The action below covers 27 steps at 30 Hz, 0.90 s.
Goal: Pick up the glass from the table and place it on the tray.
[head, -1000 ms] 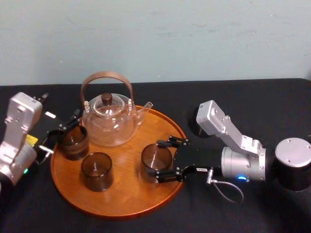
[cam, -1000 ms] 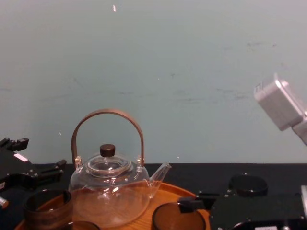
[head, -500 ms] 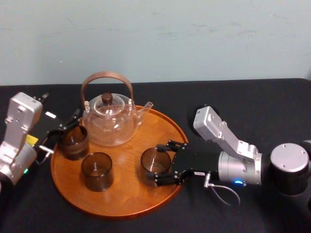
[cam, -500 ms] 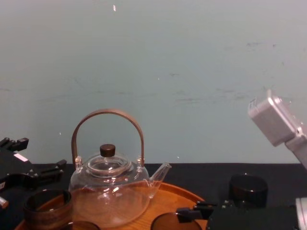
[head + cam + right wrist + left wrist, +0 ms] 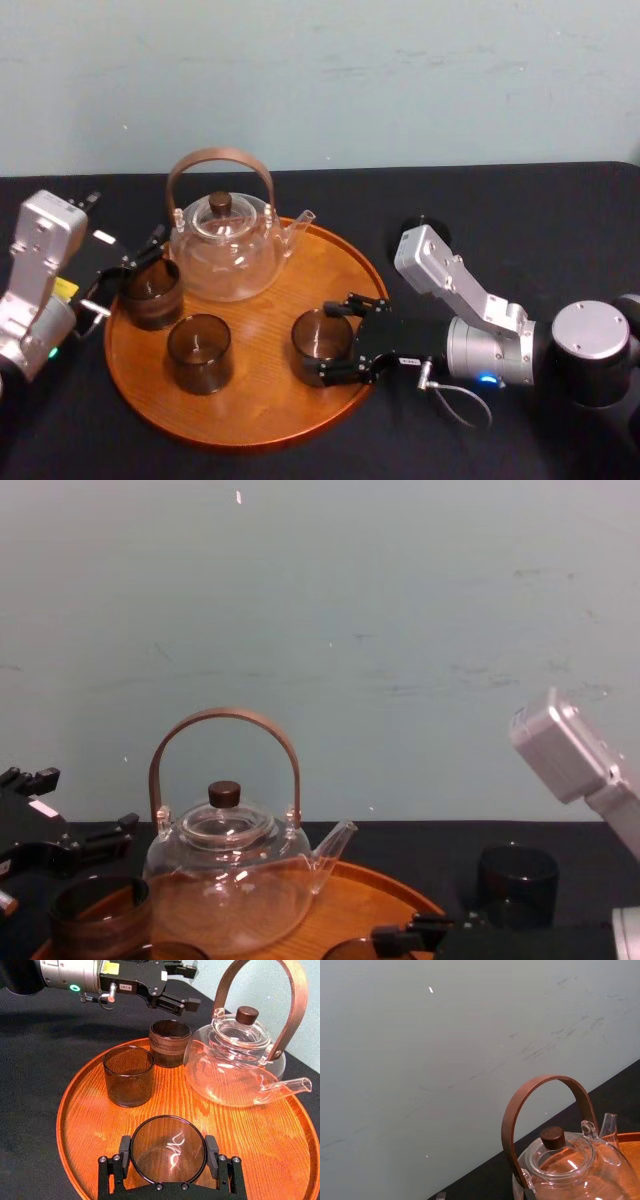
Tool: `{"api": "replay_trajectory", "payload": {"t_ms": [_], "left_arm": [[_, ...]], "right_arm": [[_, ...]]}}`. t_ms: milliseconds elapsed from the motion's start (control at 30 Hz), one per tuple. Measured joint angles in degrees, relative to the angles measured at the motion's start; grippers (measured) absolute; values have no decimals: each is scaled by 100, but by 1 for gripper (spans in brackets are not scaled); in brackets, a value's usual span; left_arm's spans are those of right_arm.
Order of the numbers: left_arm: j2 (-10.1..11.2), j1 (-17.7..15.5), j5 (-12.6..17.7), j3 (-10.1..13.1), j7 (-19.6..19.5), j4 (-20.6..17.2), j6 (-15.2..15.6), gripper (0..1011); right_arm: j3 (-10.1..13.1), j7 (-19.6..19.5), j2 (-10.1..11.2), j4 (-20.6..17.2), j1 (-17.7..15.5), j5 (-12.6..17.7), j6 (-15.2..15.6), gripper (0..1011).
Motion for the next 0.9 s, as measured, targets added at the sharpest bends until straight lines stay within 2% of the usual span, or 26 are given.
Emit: {"api": "replay_trajectory", "payload": {"t_ms": [500, 667, 900], "left_arm": [[0, 0, 0, 0, 0, 0, 0, 1001], [0, 0, 0, 0, 0, 0, 0, 1001], [0, 0, 0, 0, 0, 0, 0, 1001]], "right_arm": [[4, -26, -5, 3, -7, -39, 19, 908], [4, -22, -1, 4, -7, -45, 28, 998], [4, -19, 0, 3, -5, -42, 28, 1002]]}}
